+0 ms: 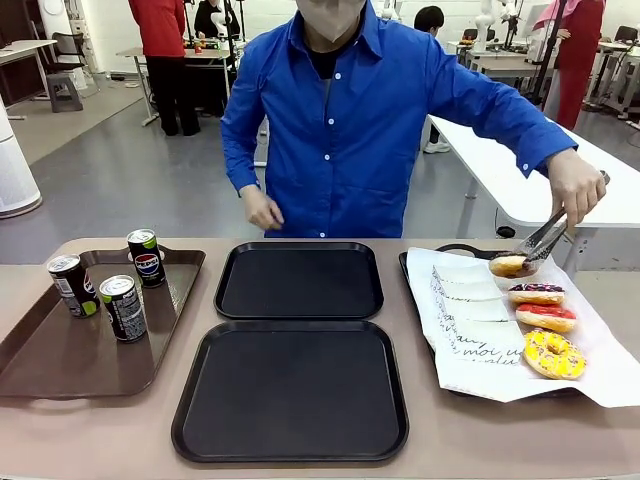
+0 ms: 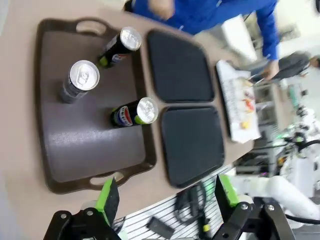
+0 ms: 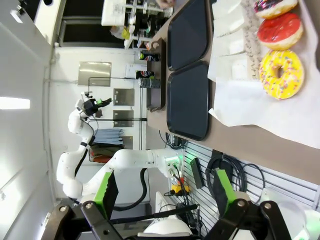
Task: Set up donuts and drinks on trays.
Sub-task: Pick up one Pepsi coke and place it on the Flat Tray.
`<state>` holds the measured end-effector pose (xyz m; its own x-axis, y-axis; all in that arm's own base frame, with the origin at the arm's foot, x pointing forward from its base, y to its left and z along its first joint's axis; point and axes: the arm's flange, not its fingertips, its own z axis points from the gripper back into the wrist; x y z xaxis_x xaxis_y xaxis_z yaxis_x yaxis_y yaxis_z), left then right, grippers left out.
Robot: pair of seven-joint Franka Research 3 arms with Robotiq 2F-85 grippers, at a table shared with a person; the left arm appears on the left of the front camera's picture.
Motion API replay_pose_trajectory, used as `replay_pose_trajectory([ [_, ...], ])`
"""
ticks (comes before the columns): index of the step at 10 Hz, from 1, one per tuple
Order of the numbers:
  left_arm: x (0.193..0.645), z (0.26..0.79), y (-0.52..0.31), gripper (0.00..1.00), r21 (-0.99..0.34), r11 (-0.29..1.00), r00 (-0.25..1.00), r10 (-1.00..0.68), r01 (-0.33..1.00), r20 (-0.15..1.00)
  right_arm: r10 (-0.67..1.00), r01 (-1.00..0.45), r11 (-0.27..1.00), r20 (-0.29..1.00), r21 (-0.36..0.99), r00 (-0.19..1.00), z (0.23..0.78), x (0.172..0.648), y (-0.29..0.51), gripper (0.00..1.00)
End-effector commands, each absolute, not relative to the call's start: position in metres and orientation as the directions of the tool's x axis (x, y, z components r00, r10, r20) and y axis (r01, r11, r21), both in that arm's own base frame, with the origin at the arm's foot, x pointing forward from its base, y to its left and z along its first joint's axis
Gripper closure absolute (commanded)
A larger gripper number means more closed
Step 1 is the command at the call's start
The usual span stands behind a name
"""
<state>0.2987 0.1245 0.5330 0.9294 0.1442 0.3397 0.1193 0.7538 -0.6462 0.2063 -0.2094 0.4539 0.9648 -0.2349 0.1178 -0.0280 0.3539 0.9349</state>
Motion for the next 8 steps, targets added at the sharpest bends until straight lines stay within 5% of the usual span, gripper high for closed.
replay_pose_trajectory([
  [1, 0.326, 0.536, 0.089, 0.00, -0.496, 0.864, 0.969, 0.038, 0.091, 0.243, -0.235, -0.053, 0.336, 0.138, 0.940, 0.962, 0.452, 0.205, -0.212, 0.00],
  [8, 0.409, 0.486, -0.075, 0.00, -0.056, 0.997, 0.992, -0.042, 0.049, 0.117, -0.235, -0.053, 0.336, 0.138, 0.940, 0.962, 0.452, 0.205, -0.212, 0.00],
])
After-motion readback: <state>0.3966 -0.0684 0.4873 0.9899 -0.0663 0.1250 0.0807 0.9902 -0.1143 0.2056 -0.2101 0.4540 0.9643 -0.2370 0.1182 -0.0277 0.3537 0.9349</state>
